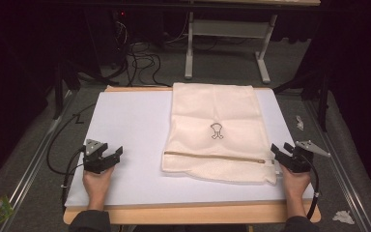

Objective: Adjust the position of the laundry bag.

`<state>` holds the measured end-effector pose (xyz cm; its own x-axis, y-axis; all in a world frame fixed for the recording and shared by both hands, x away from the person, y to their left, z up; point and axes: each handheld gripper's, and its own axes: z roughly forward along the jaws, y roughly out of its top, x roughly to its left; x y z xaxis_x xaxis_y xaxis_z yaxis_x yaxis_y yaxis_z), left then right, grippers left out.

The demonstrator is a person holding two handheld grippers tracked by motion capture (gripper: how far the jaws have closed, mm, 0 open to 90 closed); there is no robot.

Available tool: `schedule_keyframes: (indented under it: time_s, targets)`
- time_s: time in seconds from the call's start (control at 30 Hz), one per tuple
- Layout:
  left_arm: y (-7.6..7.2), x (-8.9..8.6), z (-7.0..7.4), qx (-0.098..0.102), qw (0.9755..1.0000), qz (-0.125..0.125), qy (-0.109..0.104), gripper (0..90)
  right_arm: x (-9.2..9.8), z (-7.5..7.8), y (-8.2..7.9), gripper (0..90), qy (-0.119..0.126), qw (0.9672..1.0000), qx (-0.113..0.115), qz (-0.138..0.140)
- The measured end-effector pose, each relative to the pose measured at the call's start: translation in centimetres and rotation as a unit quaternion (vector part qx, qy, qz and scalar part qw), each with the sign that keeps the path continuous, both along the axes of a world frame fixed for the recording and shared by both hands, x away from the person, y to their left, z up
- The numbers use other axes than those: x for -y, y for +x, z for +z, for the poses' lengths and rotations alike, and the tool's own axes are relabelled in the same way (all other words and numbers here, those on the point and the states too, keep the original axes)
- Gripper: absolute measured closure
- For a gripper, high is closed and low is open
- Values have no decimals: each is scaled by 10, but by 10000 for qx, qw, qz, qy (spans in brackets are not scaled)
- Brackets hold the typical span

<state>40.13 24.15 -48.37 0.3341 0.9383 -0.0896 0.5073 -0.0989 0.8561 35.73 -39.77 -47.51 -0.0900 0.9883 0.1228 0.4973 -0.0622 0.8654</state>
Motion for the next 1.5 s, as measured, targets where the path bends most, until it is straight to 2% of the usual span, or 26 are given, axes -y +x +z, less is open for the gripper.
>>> schedule_keyframes:
  time_s: [0.93,1.13,1.23,1.43,1.5]
  targets:
    - [1,0,1,-63,10000,-38,-15,327,0,0,1,423,0,10000,-72,33]
    - [3,1,1,-128,9998,-143,15,327,1,0,3,426,65,9999,-129,33]
    - [5,5,1,-198,9994,-233,176,329,1,0,3,428,66,9999,-137,47]
    - [6,8,2,-194,9993,-291,91,332,1,0,4,433,79,9998,-182,70]
    - [6,12,3,-205,9990,-356,156,351,1,1,4,437,71,9998,-189,58]
